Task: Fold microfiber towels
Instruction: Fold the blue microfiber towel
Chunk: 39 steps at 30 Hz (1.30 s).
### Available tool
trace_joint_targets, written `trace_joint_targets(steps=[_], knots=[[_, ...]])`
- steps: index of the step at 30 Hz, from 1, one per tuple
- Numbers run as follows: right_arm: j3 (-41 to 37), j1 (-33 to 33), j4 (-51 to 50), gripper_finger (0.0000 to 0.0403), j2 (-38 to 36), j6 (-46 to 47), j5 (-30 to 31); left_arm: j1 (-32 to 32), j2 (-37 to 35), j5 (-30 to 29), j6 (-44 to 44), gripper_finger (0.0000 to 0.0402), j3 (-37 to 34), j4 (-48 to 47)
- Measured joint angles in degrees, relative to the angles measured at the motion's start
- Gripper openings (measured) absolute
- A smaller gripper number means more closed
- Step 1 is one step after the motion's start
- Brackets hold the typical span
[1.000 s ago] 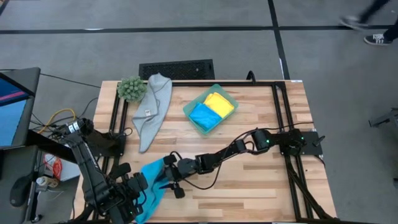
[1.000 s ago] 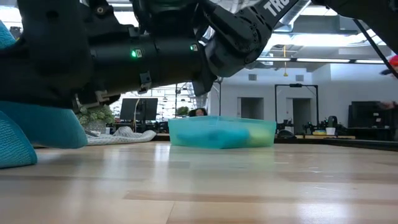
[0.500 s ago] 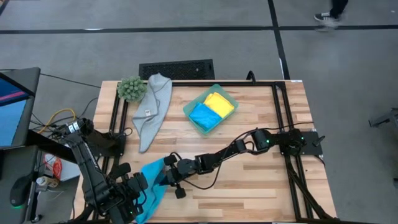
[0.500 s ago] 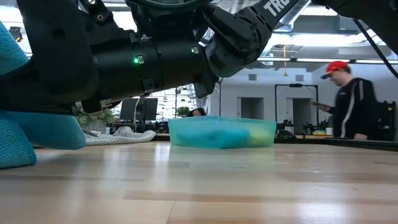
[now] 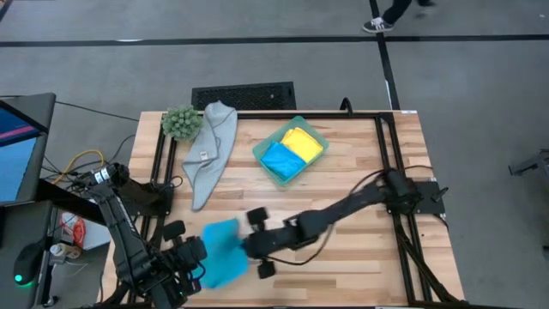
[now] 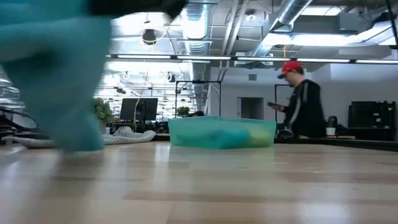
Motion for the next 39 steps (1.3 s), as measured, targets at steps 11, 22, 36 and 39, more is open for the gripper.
trace_joint_targets(steps=[11,22,36,39], knots=[[0.0,11.3,-38.5,0.0001,-16.7,23.7,24.7,4.9,0.0,-11.4,7.5,0.0081,-3.2,-0.1],[-0.1,20.5,-56.0,0.0001,-14.2,49.1,28.8,8.4,0.0,-13.0,8.3,0.0197,-26.2,20.8],[-0.7,23.3,-57.8,0.0001,-14.3,55.9,31.7,6.2,0.0,-14.6,43.5,0.0183,-42.4,61.4],[-0.7,23.5,-57.7,0.0002,-14.3,56.1,31.6,7.7,0.0,-12.9,47.2,0.0183,-44.6,65.3]])
